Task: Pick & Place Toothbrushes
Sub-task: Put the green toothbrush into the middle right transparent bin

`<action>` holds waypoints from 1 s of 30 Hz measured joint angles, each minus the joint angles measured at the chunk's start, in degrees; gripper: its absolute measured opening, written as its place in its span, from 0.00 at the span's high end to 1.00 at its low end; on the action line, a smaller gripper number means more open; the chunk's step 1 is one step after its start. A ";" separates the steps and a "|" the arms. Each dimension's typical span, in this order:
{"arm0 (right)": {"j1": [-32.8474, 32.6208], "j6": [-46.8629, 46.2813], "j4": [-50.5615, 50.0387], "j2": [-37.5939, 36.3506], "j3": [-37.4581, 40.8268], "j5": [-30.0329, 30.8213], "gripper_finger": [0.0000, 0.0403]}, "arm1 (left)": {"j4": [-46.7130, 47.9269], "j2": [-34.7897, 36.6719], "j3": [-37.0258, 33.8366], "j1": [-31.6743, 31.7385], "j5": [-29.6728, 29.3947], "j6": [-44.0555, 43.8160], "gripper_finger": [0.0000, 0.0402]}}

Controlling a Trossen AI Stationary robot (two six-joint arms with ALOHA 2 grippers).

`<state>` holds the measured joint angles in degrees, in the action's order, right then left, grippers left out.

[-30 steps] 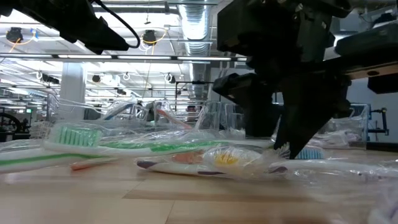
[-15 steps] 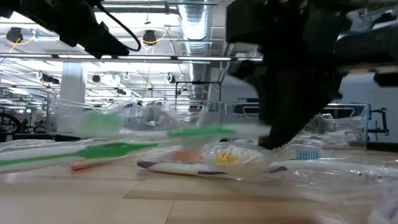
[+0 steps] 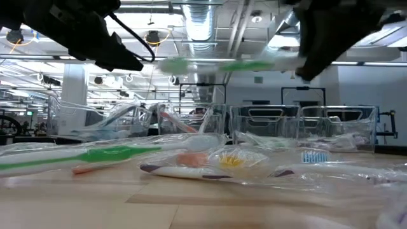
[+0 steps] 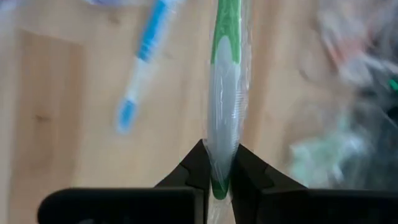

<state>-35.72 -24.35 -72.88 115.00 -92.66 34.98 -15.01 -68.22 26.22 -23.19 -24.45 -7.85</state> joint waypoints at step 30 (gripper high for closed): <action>38.87 -18.23 3.03 -39.85 22.18 -11.55 0.93 | -4.04 -0.21 0.00 -0.95 2.32 -0.04 0.79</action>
<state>3.15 -42.58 -69.85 75.15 -70.48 23.43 -19.05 -68.42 26.22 -24.13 -22.13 -7.89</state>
